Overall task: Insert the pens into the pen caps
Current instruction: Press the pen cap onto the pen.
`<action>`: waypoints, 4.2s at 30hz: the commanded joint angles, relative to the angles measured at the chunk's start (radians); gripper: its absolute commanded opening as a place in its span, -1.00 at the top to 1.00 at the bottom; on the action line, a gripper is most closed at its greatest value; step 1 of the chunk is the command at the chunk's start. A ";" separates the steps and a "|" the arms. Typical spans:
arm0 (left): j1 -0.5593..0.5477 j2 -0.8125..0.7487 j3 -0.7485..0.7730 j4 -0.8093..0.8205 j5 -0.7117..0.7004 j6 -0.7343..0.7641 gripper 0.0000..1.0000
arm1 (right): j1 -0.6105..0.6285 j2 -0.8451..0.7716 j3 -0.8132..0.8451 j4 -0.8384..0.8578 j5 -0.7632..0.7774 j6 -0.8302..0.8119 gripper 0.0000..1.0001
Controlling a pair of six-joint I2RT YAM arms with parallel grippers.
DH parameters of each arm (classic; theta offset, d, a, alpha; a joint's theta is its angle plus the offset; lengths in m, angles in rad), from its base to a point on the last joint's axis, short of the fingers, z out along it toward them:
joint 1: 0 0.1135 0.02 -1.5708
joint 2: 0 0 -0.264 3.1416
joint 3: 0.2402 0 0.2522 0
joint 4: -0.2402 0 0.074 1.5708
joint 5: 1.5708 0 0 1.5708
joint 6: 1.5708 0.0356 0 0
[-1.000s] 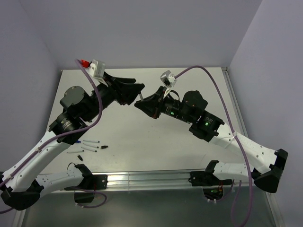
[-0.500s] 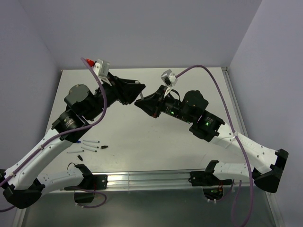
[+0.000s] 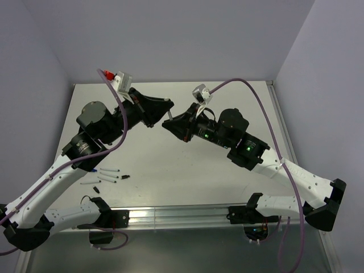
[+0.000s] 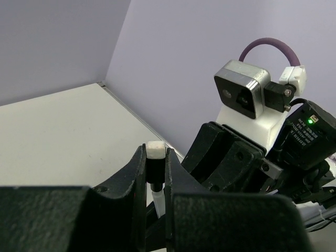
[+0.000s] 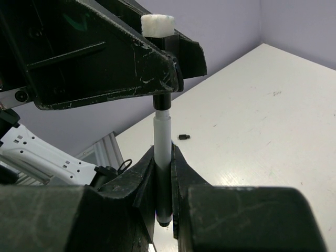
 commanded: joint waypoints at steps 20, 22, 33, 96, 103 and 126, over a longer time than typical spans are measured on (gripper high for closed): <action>0.000 -0.130 -0.355 0.478 0.263 -0.131 0.99 | -0.009 -0.023 0.039 0.148 -0.071 0.074 1.00; -0.002 -0.142 -0.375 0.498 0.287 -0.130 0.99 | -0.019 -0.023 0.041 0.163 -0.102 0.095 1.00; -0.008 -0.150 -0.399 0.518 0.412 -0.116 0.99 | -0.097 -0.012 0.041 0.311 -0.280 0.224 1.00; -0.264 -0.124 -0.580 0.504 0.255 -0.084 0.99 | -0.077 0.052 0.266 0.220 -0.139 0.134 1.00; -0.266 -0.142 -0.583 0.485 0.361 -0.081 0.99 | -0.103 0.065 0.278 0.278 -0.208 0.180 1.00; -0.266 -0.199 -0.602 0.369 0.343 -0.134 0.99 | -0.157 0.042 0.332 0.205 -0.099 0.128 1.00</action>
